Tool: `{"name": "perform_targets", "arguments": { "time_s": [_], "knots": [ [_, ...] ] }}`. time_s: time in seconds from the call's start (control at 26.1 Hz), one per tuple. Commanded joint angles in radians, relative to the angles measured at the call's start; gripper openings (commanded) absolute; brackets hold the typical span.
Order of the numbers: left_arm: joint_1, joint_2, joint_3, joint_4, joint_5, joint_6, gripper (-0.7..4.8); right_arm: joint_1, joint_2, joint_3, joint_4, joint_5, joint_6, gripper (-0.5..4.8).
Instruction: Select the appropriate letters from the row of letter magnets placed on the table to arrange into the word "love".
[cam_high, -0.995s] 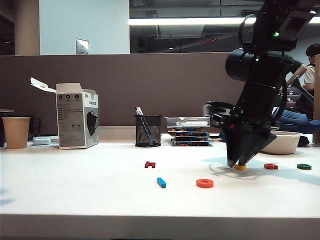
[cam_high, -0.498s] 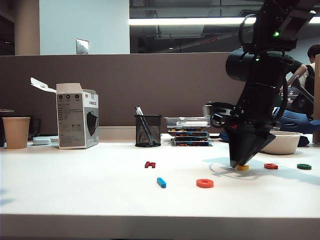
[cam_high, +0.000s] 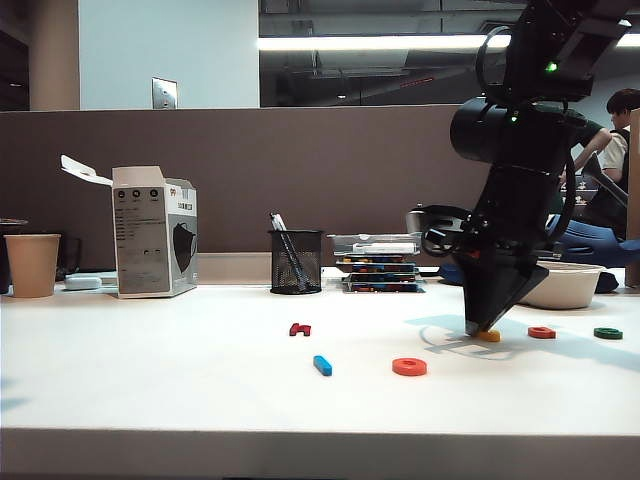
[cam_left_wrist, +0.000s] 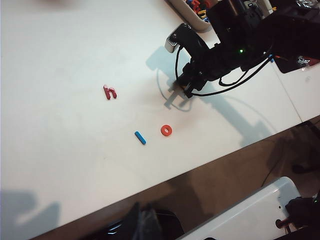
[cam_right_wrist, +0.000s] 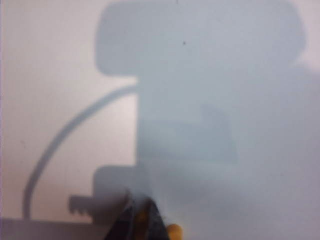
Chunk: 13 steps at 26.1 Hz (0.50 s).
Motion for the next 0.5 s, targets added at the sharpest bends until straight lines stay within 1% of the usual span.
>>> {"name": "perform_targets", "arguments": {
  "time_s": [0.04, 0.19, 0.27, 0.5],
  "knots": [
    [0.001, -0.003, 0.006, 0.005, -0.004, 0.004, -0.05, 0.002, 0.007, -0.005, -0.032, 0.010, 0.006, -0.03],
    [0.001, -0.003, 0.006, 0.005, -0.003, 0.004, -0.05, 0.002, 0.007, -0.005, -0.034, 0.010, 0.008, -0.03],
    [0.001, -0.003, 0.005, 0.005, -0.003, 0.004, -0.05, 0.002, 0.006, -0.005, -0.034, 0.010, 0.034, -0.03],
    [0.001, -0.003, 0.006, 0.005, -0.003, 0.004, -0.05, 0.005, 0.002, -0.005, -0.058, -0.005, 0.064, -0.03]
  ]
}}
